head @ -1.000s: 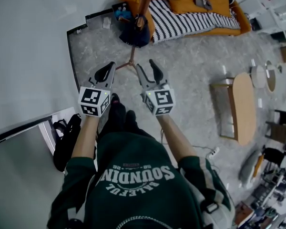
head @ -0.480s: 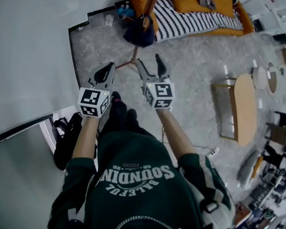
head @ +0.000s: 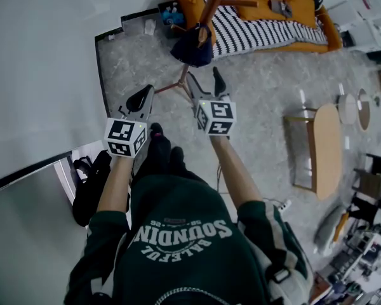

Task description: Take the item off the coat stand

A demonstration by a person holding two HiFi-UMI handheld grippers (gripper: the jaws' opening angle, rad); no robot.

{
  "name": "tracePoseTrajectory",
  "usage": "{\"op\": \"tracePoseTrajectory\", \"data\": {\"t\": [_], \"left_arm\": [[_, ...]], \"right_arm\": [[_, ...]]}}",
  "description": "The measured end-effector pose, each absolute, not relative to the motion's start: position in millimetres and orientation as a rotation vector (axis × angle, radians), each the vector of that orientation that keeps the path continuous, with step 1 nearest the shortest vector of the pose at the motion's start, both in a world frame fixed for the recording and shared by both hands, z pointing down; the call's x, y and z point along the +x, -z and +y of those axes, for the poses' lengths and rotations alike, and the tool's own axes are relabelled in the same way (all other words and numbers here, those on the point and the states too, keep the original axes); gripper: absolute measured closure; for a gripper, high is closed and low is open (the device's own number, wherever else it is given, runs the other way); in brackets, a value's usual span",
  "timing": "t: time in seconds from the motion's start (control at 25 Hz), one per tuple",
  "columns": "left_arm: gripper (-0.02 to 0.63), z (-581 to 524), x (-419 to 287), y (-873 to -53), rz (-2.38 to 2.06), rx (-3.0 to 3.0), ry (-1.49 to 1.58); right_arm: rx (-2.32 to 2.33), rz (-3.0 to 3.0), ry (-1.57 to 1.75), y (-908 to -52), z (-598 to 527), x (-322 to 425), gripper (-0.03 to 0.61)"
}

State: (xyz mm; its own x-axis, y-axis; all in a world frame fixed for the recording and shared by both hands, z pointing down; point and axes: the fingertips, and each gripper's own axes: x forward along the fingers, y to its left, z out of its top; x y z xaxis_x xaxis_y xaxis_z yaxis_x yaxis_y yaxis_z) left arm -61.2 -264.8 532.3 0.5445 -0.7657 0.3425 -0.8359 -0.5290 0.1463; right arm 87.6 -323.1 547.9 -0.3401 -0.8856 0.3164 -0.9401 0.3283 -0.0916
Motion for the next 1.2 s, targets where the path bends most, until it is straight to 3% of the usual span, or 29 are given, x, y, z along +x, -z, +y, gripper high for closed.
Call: {"op": "tracePoseTrajectory", "data": {"t": [0.56, 1.2], "left_arm": [[0.612, -289.6, -71.5, -535.3, -1.324, 2.485, -0.348], [0.612, -310.6, -80.4, -539.7, -1.327, 2.472, -0.353]], "right_arm": [[1.706, -2.333, -0.389, -546.0, -376.2, 85.6, 0.232], [1.632, -2.3, -0.452, -563.0, -401.3, 79.4, 0.238]]}}
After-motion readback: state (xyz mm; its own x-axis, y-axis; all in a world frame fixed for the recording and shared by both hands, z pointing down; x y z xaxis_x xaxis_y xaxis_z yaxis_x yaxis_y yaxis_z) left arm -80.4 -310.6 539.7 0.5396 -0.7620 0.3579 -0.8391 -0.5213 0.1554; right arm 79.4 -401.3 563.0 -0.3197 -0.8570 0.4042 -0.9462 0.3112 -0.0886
